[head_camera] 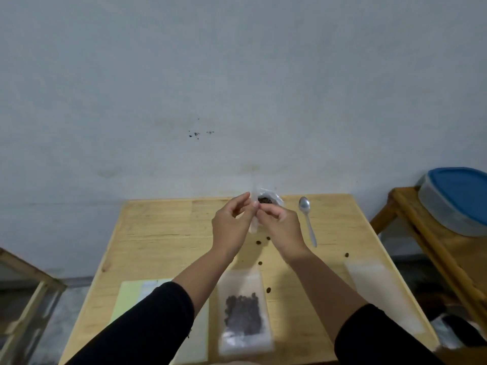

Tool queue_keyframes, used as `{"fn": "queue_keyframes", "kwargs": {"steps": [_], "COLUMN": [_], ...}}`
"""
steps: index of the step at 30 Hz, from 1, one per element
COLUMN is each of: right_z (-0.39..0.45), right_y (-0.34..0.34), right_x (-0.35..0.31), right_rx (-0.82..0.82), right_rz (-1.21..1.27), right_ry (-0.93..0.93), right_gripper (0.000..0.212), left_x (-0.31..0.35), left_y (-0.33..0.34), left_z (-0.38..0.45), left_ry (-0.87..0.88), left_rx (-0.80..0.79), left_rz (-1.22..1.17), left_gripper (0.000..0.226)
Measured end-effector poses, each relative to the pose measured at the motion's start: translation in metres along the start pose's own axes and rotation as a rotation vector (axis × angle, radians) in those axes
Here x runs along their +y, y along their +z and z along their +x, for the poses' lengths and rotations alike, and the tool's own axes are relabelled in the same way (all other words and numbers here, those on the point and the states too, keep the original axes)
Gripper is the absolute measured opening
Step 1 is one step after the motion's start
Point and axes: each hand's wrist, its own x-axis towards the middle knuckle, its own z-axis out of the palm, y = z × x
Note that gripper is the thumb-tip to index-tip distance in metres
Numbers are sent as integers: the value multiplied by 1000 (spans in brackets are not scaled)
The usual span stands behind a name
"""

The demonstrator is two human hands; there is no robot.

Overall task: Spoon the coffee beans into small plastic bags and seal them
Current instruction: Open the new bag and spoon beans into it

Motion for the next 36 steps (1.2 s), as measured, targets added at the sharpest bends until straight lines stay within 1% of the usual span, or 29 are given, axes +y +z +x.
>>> {"fn": "queue_keyframes", "kwargs": {"steps": [4, 6, 8, 11, 15, 19, 21, 25, 28, 30, 33, 36], "right_z": [1, 3, 5, 8, 17, 30, 34, 43, 51, 54, 60, 62], "right_y": [16, 20, 23, 23, 11, 0, -2, -8, -15, -18, -15, -10], "right_x": [4, 6, 7, 7, 5, 1, -1, 0, 8, 11, 7, 4], "right_rx": [96, 130, 132, 114, 70, 54, 47, 38, 60, 16, -95, -136], "right_rz": [-176, -252, -289, -348, -309, -309, -354, -489, -634, -675, -705, -675], "right_ry": [-73, -116, -164, -246, -185, -139, -137, -185, -220, -221, -233, -266], "right_gripper": [10, 4, 4, 17, 15, 13, 15, 28, 28, 28, 30, 25], "left_x": [-4, -6, -7, -6, -7, -5, -5, -8, -8, -7, -9, -13], "left_y": [-11, -12, -12, -8, 1, 10, 15, 20, 14, 13, 16, 18], "left_z": [3, 4, 4, 5, 6, 12, 15, 22, 30, 33, 31, 29], "left_ry": [17, 27, 50, 83, 140, 190, 204, 224, 153, 136, 184, 196], "left_rx": [45, 62, 70, 88, 89, 91, 113, 182, 276, 273, 220, 180], "left_rz": [68, 98, 123, 166, 232, 281, 305, 381, 366, 381, 408, 379], "left_gripper": [25, 28, 32, 35, 38, 36, 34, 30, 34, 36, 34, 33]}}
